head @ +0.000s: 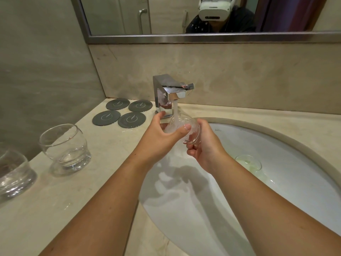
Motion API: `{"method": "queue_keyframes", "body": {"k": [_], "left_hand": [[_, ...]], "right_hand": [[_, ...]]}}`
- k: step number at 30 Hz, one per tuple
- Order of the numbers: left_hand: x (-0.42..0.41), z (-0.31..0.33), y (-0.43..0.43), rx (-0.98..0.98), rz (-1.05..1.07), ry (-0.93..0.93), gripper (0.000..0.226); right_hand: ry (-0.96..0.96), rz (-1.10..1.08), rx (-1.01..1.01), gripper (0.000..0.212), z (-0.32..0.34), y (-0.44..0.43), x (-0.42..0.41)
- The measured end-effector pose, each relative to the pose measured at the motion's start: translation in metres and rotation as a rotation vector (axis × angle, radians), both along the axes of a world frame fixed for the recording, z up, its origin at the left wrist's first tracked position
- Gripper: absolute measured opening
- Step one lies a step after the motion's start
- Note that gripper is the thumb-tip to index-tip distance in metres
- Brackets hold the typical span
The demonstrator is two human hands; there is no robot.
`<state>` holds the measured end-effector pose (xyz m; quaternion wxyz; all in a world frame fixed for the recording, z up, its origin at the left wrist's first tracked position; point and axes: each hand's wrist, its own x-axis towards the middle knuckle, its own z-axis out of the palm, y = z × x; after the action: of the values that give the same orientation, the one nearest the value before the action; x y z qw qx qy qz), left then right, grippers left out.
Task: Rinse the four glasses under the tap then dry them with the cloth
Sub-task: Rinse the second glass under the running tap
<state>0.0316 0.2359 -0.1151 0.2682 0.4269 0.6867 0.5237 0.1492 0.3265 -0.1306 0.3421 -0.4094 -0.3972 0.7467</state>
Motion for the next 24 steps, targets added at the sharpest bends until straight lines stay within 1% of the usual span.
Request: {"method": "queue_keyframes", "body": {"k": [2,5,6,8,11,14,17,18,21,24], "left_hand": [[0.0007,0.0002,-0.0001,-0.008,0.015,-0.003,0.122],[-0.0006,-0.0005,0.0004,0.012,0.012,-0.054,0.1],[-0.0016,-0.0003,0.0003,0.019,0.01,-0.082,0.097],[-0.0038,0.001,0.0002,0.04,0.003,-0.114,0.102],[-0.0059,0.0014,-0.0015,0.064,-0.031,-0.1,0.106],[-0.0054,-0.0003,-0.0025,0.056,-0.108,-0.101,0.106],[-0.004,-0.001,-0.0009,0.052,-0.141,-0.169,0.115],[-0.0032,-0.0003,-0.0014,0.042,-0.137,-0.186,0.112],[-0.0029,-0.0003,-0.0021,0.019,-0.1,-0.2,0.087],[-0.0031,-0.0008,-0.0017,0.027,-0.061,-0.181,0.077]], "right_hand": [[0.0,-0.003,0.042,0.027,-0.0013,0.0006,-0.0014],[-0.025,-0.003,0.092,0.031,-0.0024,0.0017,-0.0019],[-0.017,0.006,0.093,0.034,-0.0021,0.0019,-0.0019],[0.007,0.033,0.082,0.038,-0.0013,0.0022,-0.0019],[0.015,0.046,0.089,0.043,-0.0004,0.0032,-0.0014],[-0.011,-0.02,0.17,0.036,-0.0006,0.0034,-0.001],[-0.029,-0.094,0.241,0.028,-0.0001,0.0031,-0.0002],[-0.023,-0.108,0.25,0.026,0.0004,0.0031,0.0001],[-0.002,-0.132,0.259,0.023,0.001,0.0034,0.0003],[0.0,-0.127,0.256,0.021,-0.0001,0.0033,-0.0007]]}}
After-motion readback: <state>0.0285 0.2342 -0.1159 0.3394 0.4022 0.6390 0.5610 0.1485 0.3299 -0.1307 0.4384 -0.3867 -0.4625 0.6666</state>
